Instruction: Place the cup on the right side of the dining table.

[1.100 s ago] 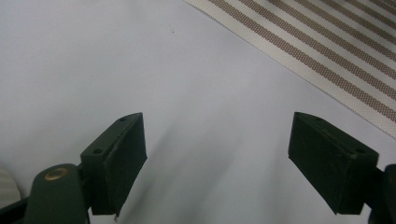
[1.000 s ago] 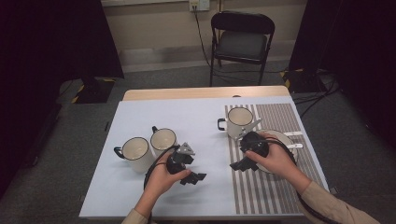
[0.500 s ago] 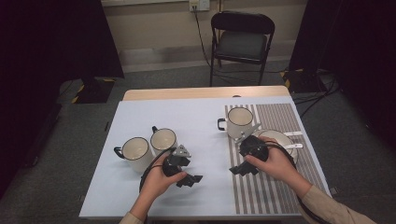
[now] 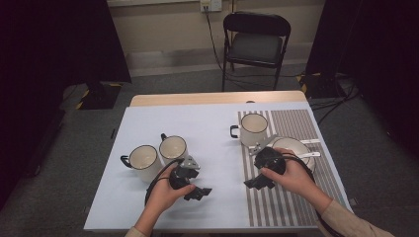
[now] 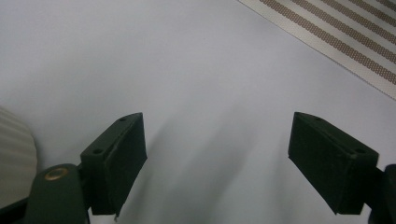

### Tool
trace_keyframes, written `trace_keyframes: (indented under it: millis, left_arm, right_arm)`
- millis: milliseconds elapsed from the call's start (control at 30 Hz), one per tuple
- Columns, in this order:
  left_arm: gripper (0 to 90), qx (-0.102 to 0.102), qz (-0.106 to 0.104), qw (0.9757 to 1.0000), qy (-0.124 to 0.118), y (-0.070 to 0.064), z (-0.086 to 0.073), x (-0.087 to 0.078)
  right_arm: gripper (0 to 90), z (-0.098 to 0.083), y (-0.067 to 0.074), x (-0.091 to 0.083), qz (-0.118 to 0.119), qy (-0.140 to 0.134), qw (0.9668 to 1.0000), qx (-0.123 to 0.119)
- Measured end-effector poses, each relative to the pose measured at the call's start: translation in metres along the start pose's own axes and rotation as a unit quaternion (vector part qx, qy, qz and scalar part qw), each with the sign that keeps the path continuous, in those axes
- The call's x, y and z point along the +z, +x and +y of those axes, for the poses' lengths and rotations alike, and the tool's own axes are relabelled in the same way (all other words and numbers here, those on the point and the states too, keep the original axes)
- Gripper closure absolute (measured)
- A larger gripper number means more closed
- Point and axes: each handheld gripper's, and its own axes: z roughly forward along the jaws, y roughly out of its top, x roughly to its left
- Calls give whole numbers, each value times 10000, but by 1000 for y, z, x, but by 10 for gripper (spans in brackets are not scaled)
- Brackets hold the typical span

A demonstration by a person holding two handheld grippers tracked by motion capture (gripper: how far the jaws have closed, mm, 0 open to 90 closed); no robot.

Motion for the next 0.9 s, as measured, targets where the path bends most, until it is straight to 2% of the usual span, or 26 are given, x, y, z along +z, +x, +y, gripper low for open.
trace_keyframes:
  millis: [767, 900]
  left_arm:
    - [189, 37, 28, 10000, 37, 1, -10, -6]
    - [189, 30, 53, 10000, 19, 2, -12, -6]
  right_arm:
    - [168, -12, 8, 3, 216, -31, 9997, -72]
    - [168, -14, 9, 2, 181, -54, 9998, -75]
